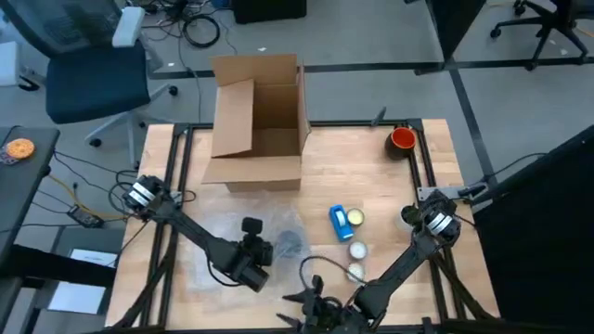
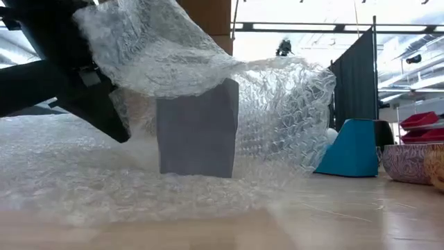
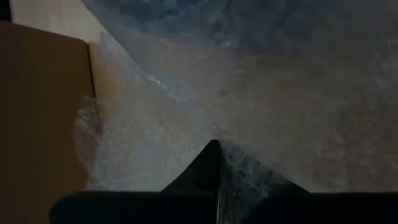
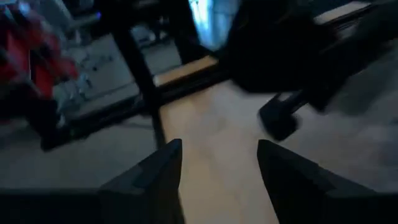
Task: Wrap mug
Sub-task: Wrap the blue mug with the bubble wrap
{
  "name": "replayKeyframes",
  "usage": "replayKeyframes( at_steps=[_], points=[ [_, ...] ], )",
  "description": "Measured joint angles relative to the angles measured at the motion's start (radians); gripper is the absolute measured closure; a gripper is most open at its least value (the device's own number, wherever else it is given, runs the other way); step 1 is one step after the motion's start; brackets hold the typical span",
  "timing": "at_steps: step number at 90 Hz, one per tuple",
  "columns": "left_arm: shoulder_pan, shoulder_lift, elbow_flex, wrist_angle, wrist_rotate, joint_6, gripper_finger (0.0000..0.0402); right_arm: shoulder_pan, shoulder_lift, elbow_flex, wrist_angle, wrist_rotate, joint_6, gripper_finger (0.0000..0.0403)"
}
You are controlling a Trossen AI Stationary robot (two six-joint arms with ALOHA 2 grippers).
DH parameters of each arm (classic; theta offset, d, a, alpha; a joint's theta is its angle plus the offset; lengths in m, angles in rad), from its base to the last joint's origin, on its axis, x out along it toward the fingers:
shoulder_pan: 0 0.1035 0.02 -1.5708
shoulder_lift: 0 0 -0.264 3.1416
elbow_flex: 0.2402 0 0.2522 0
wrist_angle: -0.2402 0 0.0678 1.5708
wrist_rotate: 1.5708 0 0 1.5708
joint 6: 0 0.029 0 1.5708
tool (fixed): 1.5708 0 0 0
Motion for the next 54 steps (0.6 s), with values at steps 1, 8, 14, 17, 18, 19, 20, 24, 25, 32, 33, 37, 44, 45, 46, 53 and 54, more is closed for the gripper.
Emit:
replayKeyframes(
  at_steps=[1,8,14,17,18,19,20,24,25,32,33,37,44,45,46,53,54],
  points=[
    [0.000,0.000,0.000,0.000,0.000,0.000,0.0402,0.000,0.012,0.016,-0.017,0.000,0.001,0.0216],
    [0.000,0.000,0.000,0.008,0.006,0.000,0.0401,-0.001,0.050,0.109,-0.206,0.045,-0.019,0.0216],
    [0.000,0.000,0.000,0.010,0.009,0.000,0.0402,-0.001,0.064,0.187,-0.330,0.105,-0.065,0.0216],
    [0.000,0.000,0.000,0.013,0.010,0.000,0.0402,-0.002,0.067,0.218,-0.385,0.144,-0.073,0.0216],
    [0.000,0.000,0.000,0.014,0.011,0.000,0.0402,-0.002,0.069,0.225,-0.403,0.155,-0.075,0.0216],
    [0.000,0.000,0.000,0.015,0.012,0.000,0.0402,-0.003,0.073,0.231,-0.420,0.163,-0.077,0.0216],
    [0.000,0.000,0.000,0.015,0.014,0.000,0.0402,-0.005,0.077,0.238,-0.435,0.170,-0.077,0.0216],
    [0.000,0.000,0.000,0.016,0.018,-0.001,0.0402,-0.011,0.094,0.254,-0.471,0.191,-0.077,0.0216],
    [0.000,0.000,0.000,0.016,0.018,-0.001,0.0402,-0.012,0.101,0.257,-0.477,0.197,-0.075,0.0216],
    [0.000,0.000,0.000,0.019,0.019,-0.001,0.0402,-0.023,0.146,0.264,-0.479,0.218,-0.073,0.0216],
    [0.000,0.000,0.000,0.020,0.019,-0.001,0.0402,-0.024,0.150,0.266,-0.478,0.220,-0.074,0.0216],
    [0.000,0.000,0.000,0.021,0.019,-0.001,0.0402,-0.032,0.169,0.275,-0.459,0.240,-0.079,0.0216],
    [0.000,0.000,0.000,0.023,0.019,-0.002,0.0402,-0.044,0.192,0.281,-0.433,0.303,-0.078,0.0216],
    [0.000,0.000,0.000,0.023,0.019,-0.002,0.0402,-0.047,0.195,0.281,-0.430,0.312,-0.077,0.0216],
    [0.000,0.000,0.000,0.024,0.019,-0.002,0.0402,-0.049,0.198,0.281,-0.429,0.320,-0.076,0.0216],
    [0.000,0.000,0.001,0.024,0.019,-0.002,0.0402,-0.060,0.223,0.279,-0.432,0.379,-0.078,0.0216],
    [0.000,0.000,0.001,0.024,0.019,-0.002,0.0402,-0.061,0.224,0.278,-0.433,0.387,-0.079,0.0216]
  ],
)
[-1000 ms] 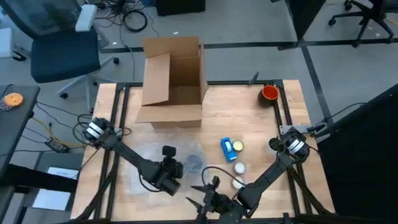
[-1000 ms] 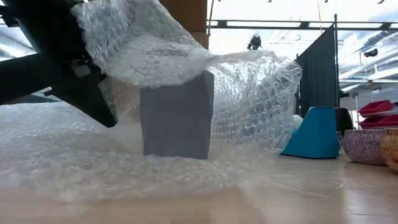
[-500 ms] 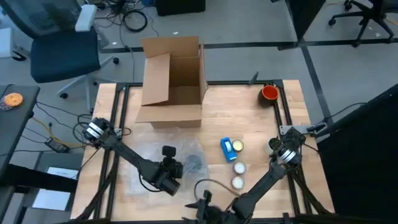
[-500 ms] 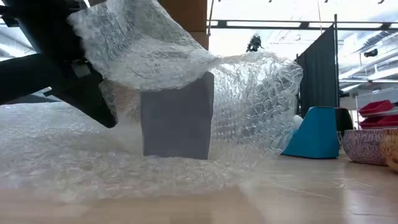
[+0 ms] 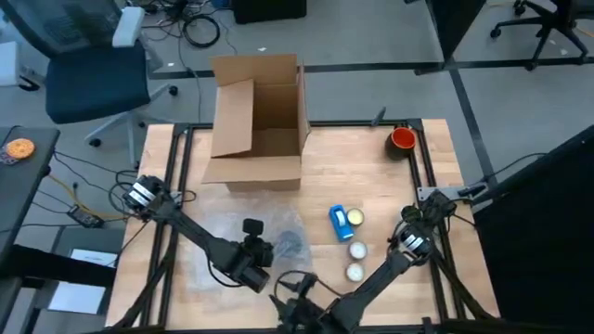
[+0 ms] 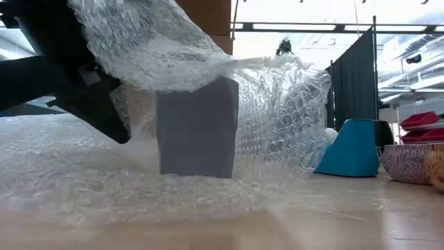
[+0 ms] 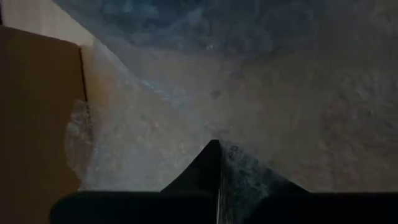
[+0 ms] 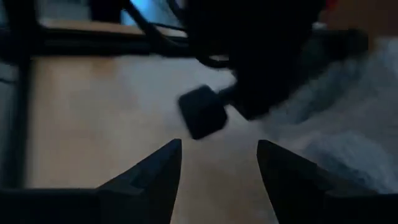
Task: Wrap mug
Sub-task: Wrap the blue mug with the bubble wrap
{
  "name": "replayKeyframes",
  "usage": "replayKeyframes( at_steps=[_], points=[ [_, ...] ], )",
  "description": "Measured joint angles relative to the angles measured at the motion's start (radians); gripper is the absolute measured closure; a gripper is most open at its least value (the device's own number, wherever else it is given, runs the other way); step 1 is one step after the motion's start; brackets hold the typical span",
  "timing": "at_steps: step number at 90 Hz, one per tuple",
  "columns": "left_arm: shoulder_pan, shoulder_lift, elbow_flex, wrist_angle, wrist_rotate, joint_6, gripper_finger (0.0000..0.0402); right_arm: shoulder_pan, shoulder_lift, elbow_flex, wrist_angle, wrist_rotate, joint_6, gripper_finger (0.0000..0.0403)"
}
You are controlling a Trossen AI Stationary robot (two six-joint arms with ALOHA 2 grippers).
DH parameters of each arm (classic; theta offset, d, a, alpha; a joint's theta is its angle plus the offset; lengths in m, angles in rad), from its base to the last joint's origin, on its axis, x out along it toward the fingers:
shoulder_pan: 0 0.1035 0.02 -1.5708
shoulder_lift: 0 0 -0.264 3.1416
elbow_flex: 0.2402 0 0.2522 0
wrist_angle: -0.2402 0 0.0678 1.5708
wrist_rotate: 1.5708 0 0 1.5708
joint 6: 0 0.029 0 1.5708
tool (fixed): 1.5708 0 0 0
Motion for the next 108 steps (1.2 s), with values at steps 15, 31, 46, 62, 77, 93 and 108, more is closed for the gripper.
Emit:
replayKeyframes(
  at_steps=[15,31,46,62,77,93,108],
  points=[
    [0.002,0.000,0.000,0.017,0.015,-0.026,0.0402,-0.020,-0.006,0.001,0.018,0.064,-0.001,0.0216],
    [0.008,0.000,0.000,0.057,0.125,-0.087,0.0402,-0.021,-0.005,0.000,0.018,0.068,-0.017,0.0216],
    [0.002,0.000,0.000,0.053,0.164,-0.117,0.0402,-0.020,-0.005,0.000,0.016,0.065,-0.013,0.0222],
    [0.001,0.000,0.000,0.052,0.182,-0.117,0.0402,-0.021,-0.005,0.000,-0.017,0.034,0.035,0.0277],
    [0.001,0.000,0.000,0.050,0.179,-0.099,0.0402,-0.021,-0.005,0.000,-0.046,-0.014,0.043,0.0379],
    [0.001,0.000,0.004,0.010,0.159,-0.046,0.0402,-0.010,-0.058,-0.002,-0.184,-0.019,0.062,0.0400],
    [0.001,0.000,0.080,-0.156,0.157,-0.030,0.0402,0.023,-0.172,0.000,-0.412,-0.021,0.096,0.0403]
  ],
)
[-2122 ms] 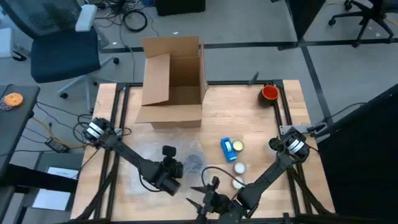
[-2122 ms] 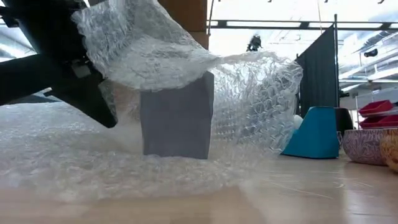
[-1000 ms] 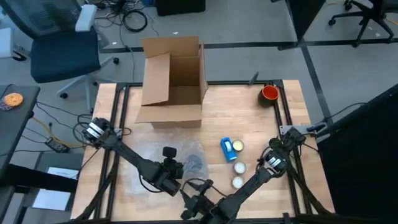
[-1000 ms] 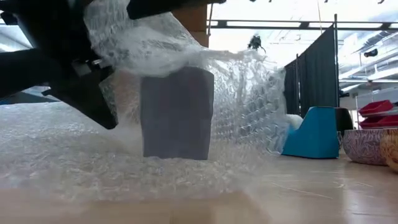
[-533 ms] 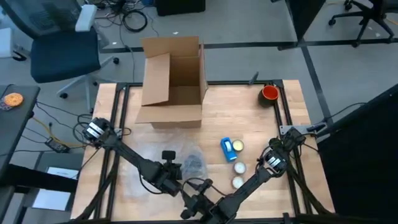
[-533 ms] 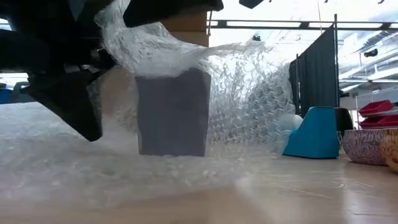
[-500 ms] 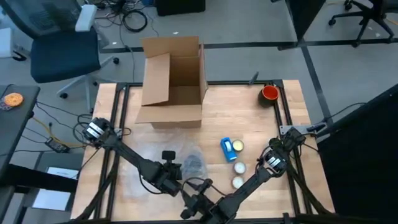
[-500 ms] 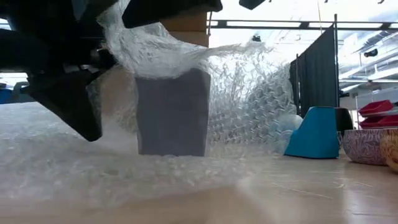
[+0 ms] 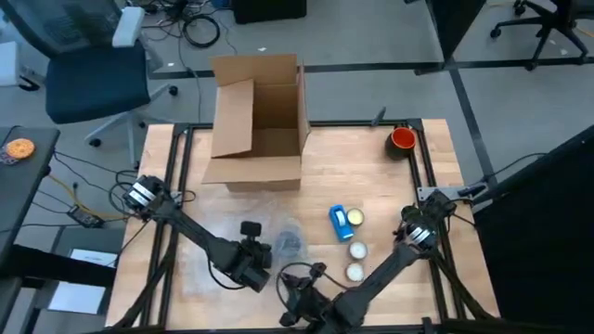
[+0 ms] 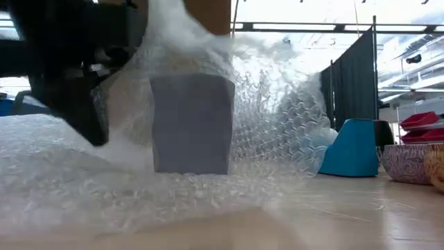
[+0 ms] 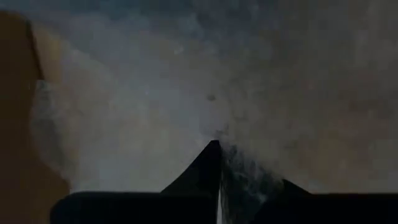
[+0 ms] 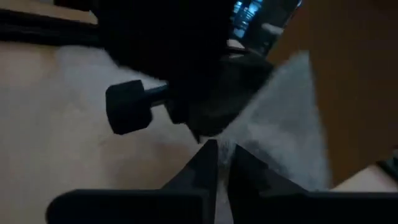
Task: Wrap mug
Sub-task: Wrap the blue mug with the bubble wrap
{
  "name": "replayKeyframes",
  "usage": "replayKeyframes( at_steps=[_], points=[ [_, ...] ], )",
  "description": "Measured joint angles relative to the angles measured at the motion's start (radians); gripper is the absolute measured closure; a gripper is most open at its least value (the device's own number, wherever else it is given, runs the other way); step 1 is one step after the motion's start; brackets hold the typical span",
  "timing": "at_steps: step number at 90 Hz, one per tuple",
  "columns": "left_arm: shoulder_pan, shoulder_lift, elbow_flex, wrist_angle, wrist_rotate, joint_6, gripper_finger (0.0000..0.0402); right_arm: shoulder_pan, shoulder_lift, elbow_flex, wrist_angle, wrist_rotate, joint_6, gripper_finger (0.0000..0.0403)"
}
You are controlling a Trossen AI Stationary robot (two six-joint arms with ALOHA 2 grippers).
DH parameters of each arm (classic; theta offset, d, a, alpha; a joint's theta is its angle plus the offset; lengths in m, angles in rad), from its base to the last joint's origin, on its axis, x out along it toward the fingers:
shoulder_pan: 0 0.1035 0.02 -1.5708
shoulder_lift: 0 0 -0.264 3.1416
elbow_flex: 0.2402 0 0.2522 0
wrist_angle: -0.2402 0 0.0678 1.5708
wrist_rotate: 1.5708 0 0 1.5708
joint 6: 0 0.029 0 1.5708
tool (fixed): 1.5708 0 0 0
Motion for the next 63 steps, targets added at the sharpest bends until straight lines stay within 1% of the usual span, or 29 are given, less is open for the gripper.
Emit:
replayKeyframes(
  at_steps=[10,15,21,28,33,38,49,55,63],
  points=[
    [0.000,0.000,0.075,-0.106,-0.001,0.011,0.0402,0.016,-0.072,-0.001,-0.203,-0.048,0.064,0.0403],
    [0.000,0.000,0.106,-0.143,-0.001,0.011,0.0402,0.022,-0.113,-0.001,-0.305,-0.097,0.104,0.0403],
    [0.000,0.000,0.138,-0.183,-0.002,0.011,0.0402,0.027,-0.151,0.000,-0.406,-0.206,0.121,0.0403],
    [-0.001,0.000,0.169,-0.231,-0.008,0.012,0.0402,0.035,-0.177,0.000,-0.497,-0.373,0.087,0.0403],
    [-0.001,0.000,0.189,-0.272,-0.029,0.011,0.0402,0.047,-0.186,0.000,-0.523,-0.461,0.040,0.0403],
    [-0.001,0.000,0.210,-0.319,-0.059,0.009,0.0402,0.059,-0.189,0.000,-0.530,-0.526,-0.015,0.0403],
    [-0.001,0.000,0.259,-0.395,-0.152,-0.009,0.0402,0.072,-0.181,0.000,-0.527,-0.686,-0.139,0.0403],
    [-0.001,0.000,0.282,-0.406,-0.209,-0.018,0.0402,0.071,-0.179,-0.008,-0.514,-0.734,-0.173,0.0403],
    [-0.001,0.000,0.306,-0.391,-0.306,-0.019,0.0402,0.067,-0.179,-0.025,-0.471,-0.764,-0.226,0.0403]
  ],
)
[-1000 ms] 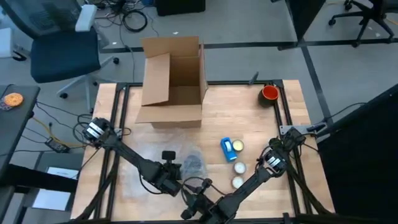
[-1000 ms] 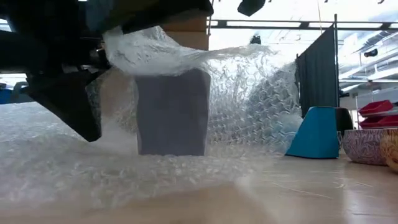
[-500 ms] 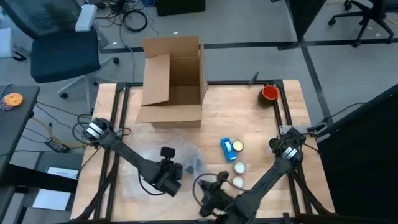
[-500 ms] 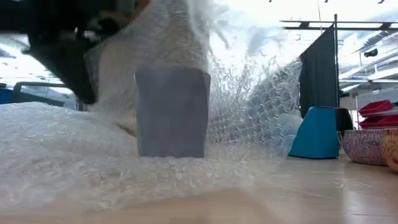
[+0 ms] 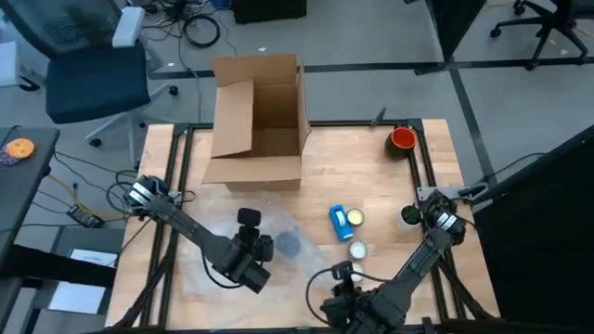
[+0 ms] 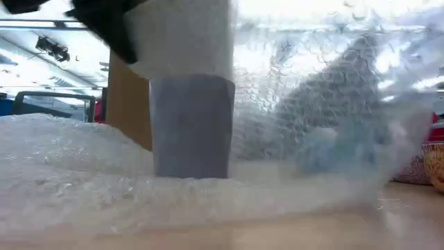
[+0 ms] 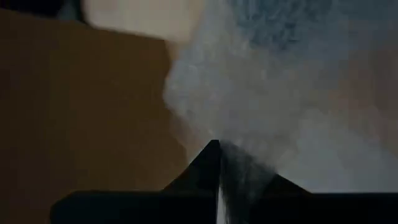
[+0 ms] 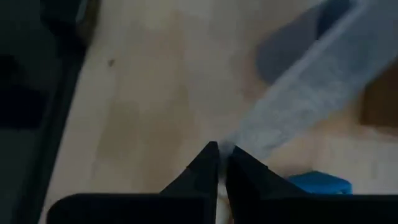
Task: Wrap mug
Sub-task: Wrap the blue mug with the bubble wrap
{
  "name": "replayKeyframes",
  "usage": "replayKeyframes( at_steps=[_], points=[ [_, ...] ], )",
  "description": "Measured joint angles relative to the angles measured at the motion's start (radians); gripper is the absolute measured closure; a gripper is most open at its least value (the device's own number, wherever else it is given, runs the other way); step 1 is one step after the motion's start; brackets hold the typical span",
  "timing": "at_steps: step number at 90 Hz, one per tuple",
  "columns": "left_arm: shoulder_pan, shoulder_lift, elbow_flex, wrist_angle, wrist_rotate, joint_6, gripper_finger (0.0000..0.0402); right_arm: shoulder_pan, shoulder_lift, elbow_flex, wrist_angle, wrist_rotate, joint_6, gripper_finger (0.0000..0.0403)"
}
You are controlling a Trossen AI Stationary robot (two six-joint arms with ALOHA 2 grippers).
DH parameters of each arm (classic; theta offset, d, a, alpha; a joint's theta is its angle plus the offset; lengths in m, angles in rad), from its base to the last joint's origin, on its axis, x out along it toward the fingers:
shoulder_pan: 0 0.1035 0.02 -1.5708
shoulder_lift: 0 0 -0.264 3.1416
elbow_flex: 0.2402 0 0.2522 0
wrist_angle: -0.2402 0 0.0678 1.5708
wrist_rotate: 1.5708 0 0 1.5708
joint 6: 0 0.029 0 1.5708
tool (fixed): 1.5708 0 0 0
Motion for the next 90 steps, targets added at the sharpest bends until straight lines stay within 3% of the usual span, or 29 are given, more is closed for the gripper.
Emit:
replayKeyframes(
  at_steps=[16,26,44,65,90],
  points=[
    [-0.002,0.000,0.018,0.005,-0.138,0.005,0.0402,-0.013,0.000,-0.026,0.043,-0.043,-0.127,0.0403],
    [-0.012,0.000,0.018,0.007,-0.134,0.058,0.0402,-0.019,0.000,-0.026,0.008,-0.027,-0.163,0.0403],
    [-0.047,0.000,0.018,0.049,-0.105,0.174,0.0402,-0.033,0.000,-0.026,-0.071,0.091,-0.258,0.0403],
    [-0.064,0.000,0.018,0.130,-0.084,0.241,0.0402,-0.071,0.000,-0.026,-0.086,0.300,-0.281,0.0402],
    [-0.066,0.003,0.017,0.148,-0.044,0.239,0.0402,-0.097,0.000,-0.026,-0.158,0.630,-0.354,0.0403]
  ],
)
